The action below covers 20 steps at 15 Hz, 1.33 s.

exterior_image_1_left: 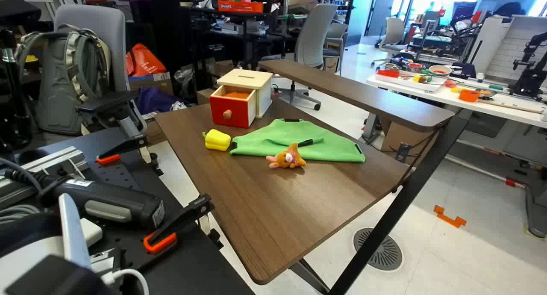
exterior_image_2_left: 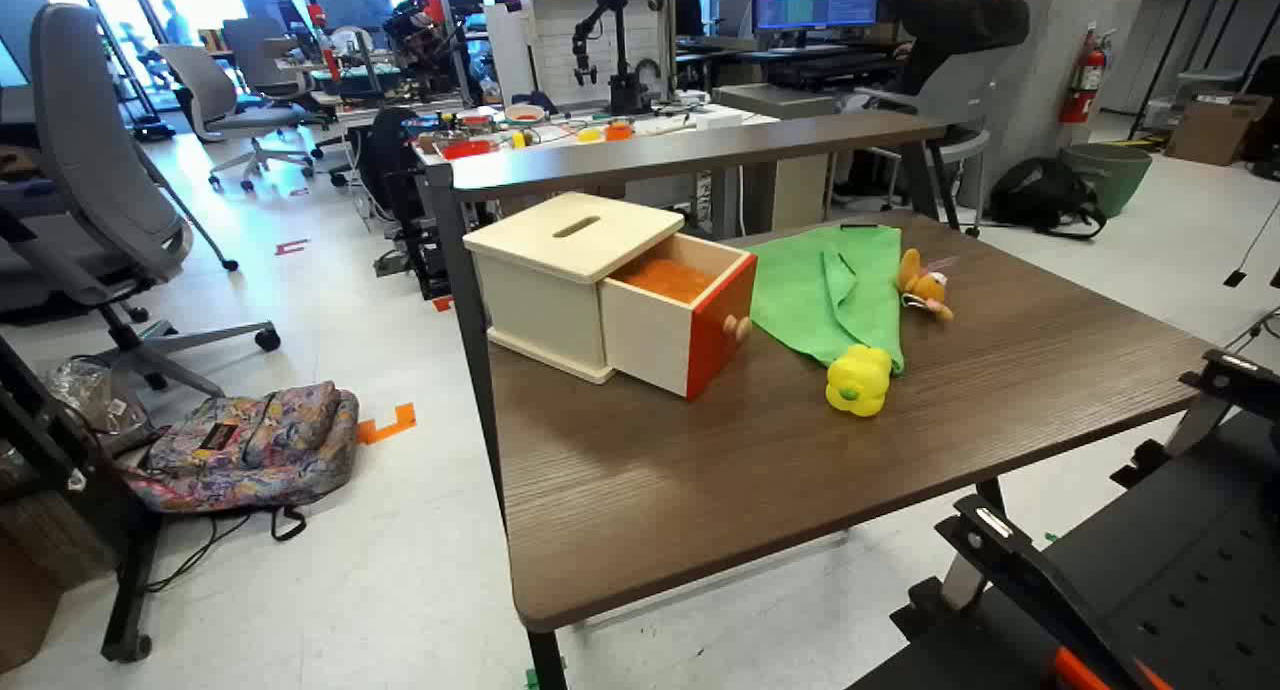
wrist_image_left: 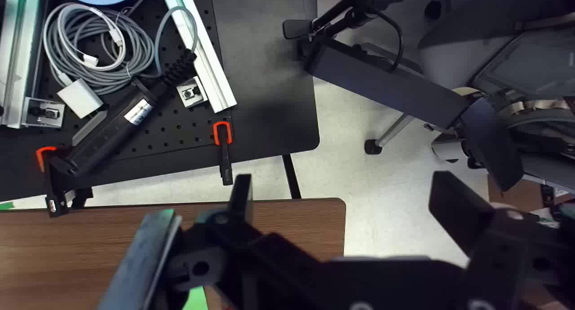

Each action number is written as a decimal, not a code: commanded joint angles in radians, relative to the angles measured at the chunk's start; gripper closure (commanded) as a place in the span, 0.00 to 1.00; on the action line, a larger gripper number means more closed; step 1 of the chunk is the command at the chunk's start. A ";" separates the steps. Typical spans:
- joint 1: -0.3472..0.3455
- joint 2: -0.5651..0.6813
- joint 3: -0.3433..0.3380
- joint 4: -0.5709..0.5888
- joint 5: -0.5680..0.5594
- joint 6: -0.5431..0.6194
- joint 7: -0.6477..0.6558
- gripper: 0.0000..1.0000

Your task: Put the brown doll beside the yellow pepper

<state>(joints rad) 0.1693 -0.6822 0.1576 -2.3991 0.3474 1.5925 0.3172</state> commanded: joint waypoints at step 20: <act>-0.181 0.446 -0.030 0.278 -0.031 0.365 0.133 0.00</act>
<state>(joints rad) 0.0120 -0.3734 0.1538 -2.2138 0.3396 1.9280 0.4096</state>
